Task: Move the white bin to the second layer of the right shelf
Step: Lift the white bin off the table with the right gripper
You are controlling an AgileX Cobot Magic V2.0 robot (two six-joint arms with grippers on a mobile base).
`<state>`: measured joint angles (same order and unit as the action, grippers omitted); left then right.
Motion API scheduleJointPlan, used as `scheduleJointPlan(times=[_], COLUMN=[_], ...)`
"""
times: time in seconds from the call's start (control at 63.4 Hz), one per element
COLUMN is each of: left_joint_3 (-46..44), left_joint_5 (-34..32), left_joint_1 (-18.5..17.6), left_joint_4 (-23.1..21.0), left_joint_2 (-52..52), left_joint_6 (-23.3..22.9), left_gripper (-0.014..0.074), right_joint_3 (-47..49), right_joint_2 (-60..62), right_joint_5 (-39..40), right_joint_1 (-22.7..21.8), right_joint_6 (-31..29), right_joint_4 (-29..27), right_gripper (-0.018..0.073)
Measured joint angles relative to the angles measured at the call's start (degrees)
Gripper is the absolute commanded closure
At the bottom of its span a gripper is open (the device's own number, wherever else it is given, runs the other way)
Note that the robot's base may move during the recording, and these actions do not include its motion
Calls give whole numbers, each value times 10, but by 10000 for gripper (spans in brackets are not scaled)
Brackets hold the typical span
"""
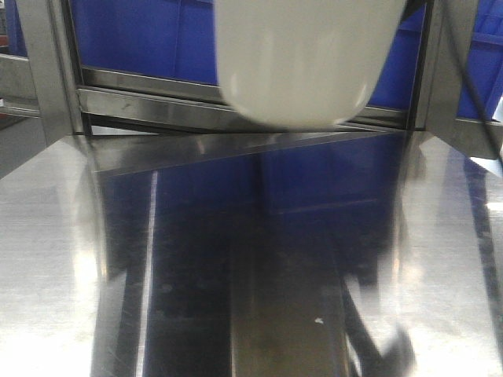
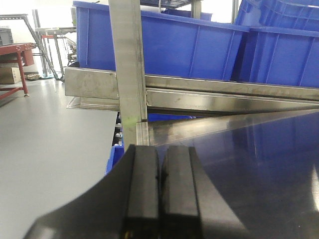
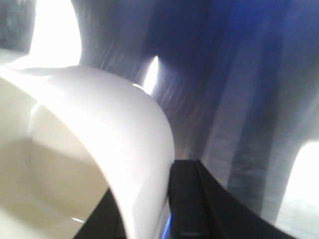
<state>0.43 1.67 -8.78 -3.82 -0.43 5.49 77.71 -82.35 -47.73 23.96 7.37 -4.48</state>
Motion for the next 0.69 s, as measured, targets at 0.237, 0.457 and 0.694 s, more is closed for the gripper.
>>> scheduleJointPlan(times=[0.237, 0.457, 0.694], left_joint_3=[0, 0, 0], left_joint_5=[0, 0, 0], left_joint_1=[0, 0, 0], left_joint_4=[0, 0, 0], left_joint_2=[0, 0, 0], left_joint_6=[0, 0, 0], left_gripper=[512, 512, 512], right_joint_3=[-104, -239, -357], right_joint_2=[124, 260, 391], right_joint_5=[57, 97, 104], right_joint_1=[-47, -95, -114], right_joint_6=[0, 0, 0], right_joint_4=[2, 5, 5], right_gripper=[504, 504, 504])
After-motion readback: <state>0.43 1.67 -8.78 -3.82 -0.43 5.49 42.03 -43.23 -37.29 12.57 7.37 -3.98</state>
